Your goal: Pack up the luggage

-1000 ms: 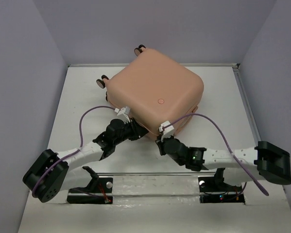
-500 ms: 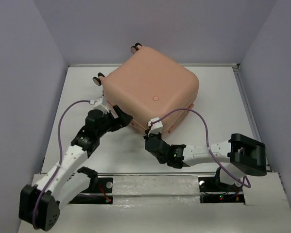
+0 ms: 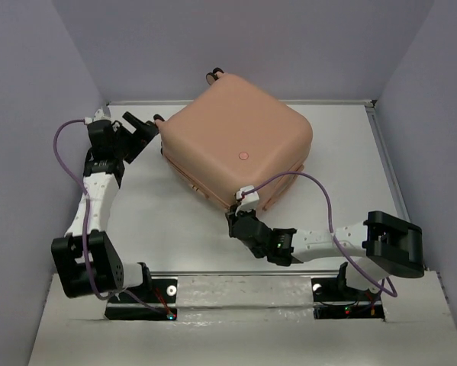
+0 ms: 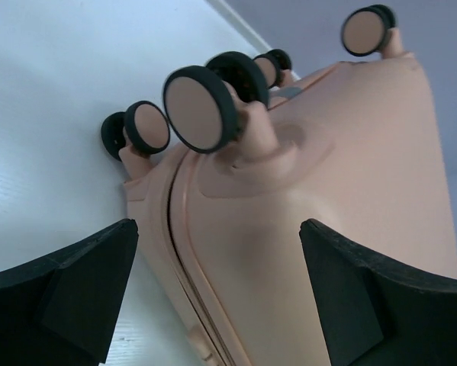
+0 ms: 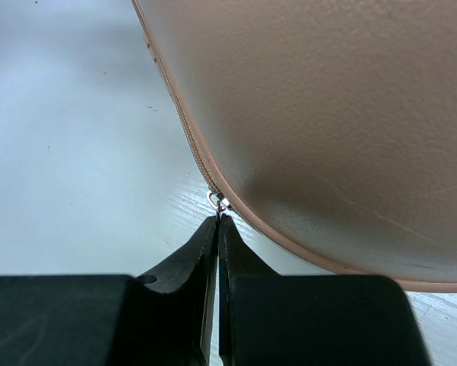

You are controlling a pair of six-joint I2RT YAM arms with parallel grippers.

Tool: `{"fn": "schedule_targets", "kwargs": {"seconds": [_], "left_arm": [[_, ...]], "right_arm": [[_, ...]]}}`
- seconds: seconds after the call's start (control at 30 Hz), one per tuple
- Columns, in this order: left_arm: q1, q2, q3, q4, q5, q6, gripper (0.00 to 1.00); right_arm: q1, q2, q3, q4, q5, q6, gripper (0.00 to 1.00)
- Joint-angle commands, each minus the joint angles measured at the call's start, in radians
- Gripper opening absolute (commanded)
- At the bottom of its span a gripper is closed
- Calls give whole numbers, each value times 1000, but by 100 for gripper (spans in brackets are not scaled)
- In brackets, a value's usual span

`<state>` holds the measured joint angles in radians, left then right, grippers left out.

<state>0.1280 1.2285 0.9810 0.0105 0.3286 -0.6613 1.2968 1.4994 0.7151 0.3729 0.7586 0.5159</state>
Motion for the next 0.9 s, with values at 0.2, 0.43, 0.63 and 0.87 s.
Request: {"fn": "schedule_targets", "kwargs": {"seconds": [0.2,0.43,0.63,0.87], "left_arm": [[10,276,217,147,98,-98,99],[9,446,278,264,165,-188,99],[-8,531,307,345,188,-265,99],[-25,594,350,427,202,-348,92]], "right_arm": [[18,-38,1,126,-59,-4,7],[18,-42,-12,127,-90,3,7],[18,-42,-14,126,-100,4,7],[18,-48,-22,124,-105,7,7]]}}
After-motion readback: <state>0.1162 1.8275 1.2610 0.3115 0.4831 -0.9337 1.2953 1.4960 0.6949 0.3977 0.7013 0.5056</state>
